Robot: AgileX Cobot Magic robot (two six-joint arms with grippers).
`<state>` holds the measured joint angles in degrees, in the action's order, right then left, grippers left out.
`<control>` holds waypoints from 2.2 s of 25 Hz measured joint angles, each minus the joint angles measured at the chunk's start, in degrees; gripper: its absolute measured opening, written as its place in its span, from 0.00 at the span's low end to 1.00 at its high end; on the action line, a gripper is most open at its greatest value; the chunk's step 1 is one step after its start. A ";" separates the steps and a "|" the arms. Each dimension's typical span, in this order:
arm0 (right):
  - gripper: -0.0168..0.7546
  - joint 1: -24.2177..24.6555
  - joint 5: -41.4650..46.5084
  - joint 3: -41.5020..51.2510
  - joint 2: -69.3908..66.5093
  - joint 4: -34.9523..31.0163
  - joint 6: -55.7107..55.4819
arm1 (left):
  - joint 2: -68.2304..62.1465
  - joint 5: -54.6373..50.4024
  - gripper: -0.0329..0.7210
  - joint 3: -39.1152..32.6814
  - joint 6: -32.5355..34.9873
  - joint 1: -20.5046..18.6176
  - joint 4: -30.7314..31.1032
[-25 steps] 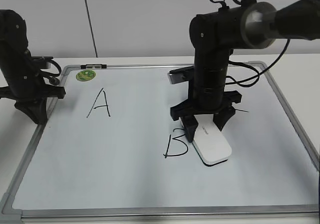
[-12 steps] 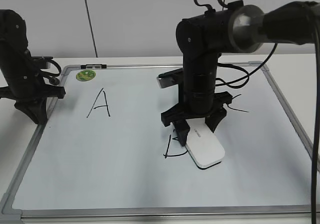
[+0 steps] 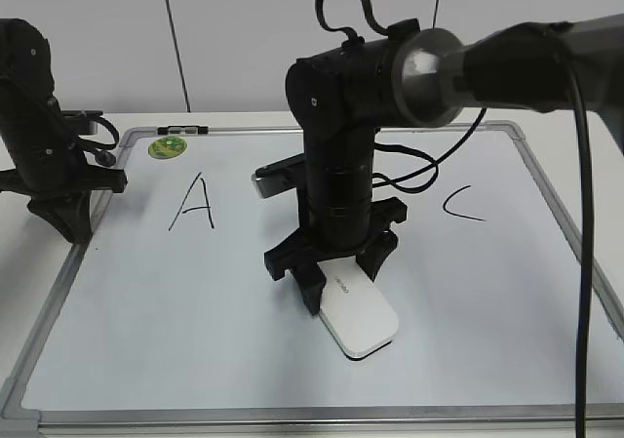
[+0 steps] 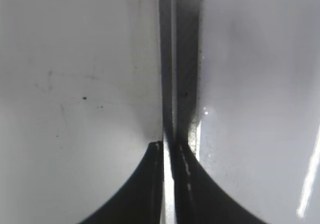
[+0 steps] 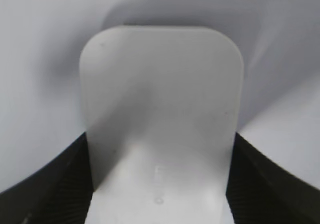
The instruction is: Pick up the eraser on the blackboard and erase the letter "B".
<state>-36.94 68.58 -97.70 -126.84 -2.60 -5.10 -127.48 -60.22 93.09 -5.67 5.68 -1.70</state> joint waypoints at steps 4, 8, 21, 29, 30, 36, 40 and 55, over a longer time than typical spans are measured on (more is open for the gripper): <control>0.71 -0.90 -0.04 0.00 0.00 -0.27 0.00 | 0.00 0.00 0.07 0.00 0.00 0.00 0.00; 0.71 -0.90 -0.04 0.00 0.00 1.24 -1.69 | 0.00 0.00 0.07 0.00 0.00 0.00 0.00; 0.71 3.46 0.48 -0.11 0.00 6.27 -7.72 | 0.00 0.00 0.07 0.00 0.00 0.00 0.11; 0.71 10.99 0.71 -0.32 0.00 10.16 -8.40 | 0.00 0.00 0.07 0.00 0.00 0.00 0.23; 0.71 11.08 0.71 -0.32 0.00 10.16 -8.40 | 0.00 0.00 0.07 0.00 0.00 0.00 0.23; 0.71 11.08 0.48 0.18 1.26 10.14 -8.53 | 0.00 0.00 0.07 0.00 0.00 0.00 0.33; 0.71 11.22 0.59 0.57 5.14 10.27 -8.27 | 0.00 0.00 0.07 0.00 0.00 0.00 0.45; 0.71 23.51 0.02 9.00 14.69 6.29 -3.31 | 0.00 0.00 0.07 0.00 0.00 0.00 0.45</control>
<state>-13.43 68.60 -88.69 -112.15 3.69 -8.41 -127.48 -60.22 93.09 -5.67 5.68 -1.25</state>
